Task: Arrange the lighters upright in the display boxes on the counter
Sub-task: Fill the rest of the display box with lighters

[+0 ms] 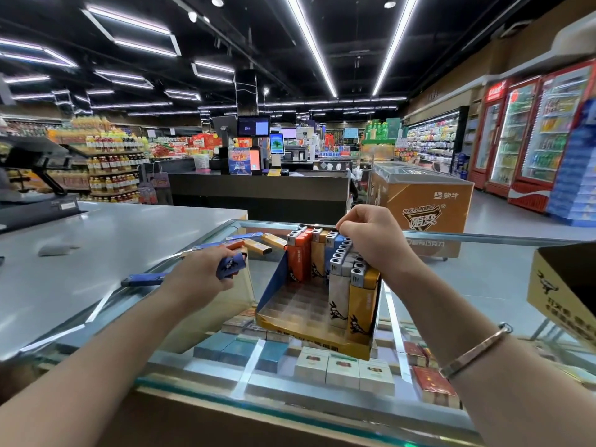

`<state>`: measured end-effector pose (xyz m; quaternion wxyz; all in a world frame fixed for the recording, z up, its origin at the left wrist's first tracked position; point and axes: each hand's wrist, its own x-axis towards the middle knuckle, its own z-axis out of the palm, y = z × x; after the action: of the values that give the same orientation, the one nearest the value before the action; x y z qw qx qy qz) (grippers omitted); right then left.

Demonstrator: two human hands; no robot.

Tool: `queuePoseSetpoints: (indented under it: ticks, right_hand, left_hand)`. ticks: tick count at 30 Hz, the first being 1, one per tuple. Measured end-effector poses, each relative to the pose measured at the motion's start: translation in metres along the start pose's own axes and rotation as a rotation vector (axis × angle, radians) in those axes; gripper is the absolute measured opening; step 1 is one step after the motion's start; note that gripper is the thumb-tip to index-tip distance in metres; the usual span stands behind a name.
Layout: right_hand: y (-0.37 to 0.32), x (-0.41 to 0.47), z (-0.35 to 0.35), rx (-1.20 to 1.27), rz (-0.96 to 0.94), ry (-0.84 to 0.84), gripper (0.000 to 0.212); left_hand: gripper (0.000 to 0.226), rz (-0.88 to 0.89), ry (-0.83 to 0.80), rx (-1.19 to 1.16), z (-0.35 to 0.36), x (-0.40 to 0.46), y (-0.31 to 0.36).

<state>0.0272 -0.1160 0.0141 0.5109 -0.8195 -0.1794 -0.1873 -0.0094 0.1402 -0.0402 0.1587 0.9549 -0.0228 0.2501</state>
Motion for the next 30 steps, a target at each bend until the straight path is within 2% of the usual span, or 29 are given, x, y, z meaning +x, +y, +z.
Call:
queuePoseSetpoints:
  ticks: [3,6,9,13,15,17,19,21,23,27,30]
  right_hand:
    - [-0.001,0.000,-0.001,-0.006,-0.007,-0.004,0.014]
    - [-0.001,0.000,0.000,-0.006,-0.008,-0.007,0.014]
    - [-0.001,-0.001,0.000,-0.014,-0.011,-0.015,0.014]
    - [-0.002,-0.001,-0.002,-0.053,-0.031,-0.044,0.014]
    - [-0.002,-0.001,-0.003,-0.074,-0.045,-0.069,0.014]
    - [-0.003,-0.001,-0.004,-0.117,-0.056,-0.101,0.013]
    - [-0.004,-0.002,-0.006,-0.155,-0.070,-0.128,0.012]
    - [-0.007,-0.002,-0.008,-0.169,-0.108,-0.136,0.009]
    - [-0.009,-0.002,-0.010,-0.157,-0.156,-0.150,0.016]
    - [-0.017,-0.004,-0.010,-0.094,-0.220,-0.277,0.035]
    - [-0.020,-0.007,-0.009,-0.089,-0.260,-0.277,0.035]
  left_hand:
    - [0.032,0.054,0.016,0.119,-0.001,0.002,0.003]
    - [0.021,0.192,0.031,0.266,-0.002,0.001,0.008]
    - [0.024,0.281,0.147,0.258,-0.003,-0.003,0.016]
    - [0.010,0.280,0.383,-0.113,-0.019,0.007,0.042]
    - [0.008,0.210,0.425,-0.369,-0.027,0.016,0.059]
    - [0.008,0.104,0.373,-0.670,-0.032,0.026,0.075]
    - [0.011,-0.002,0.244,-0.982,-0.031,0.032,0.088]
    - [0.016,-0.066,0.152,-1.195,-0.023,0.037,0.097]
    - [0.021,-0.117,0.121,-1.381,-0.012,0.039,0.101]
    - [0.021,-0.180,0.092,-1.593,-0.005,0.043,0.097]
    - [0.019,-0.166,0.036,-1.673,-0.004,0.043,0.090]
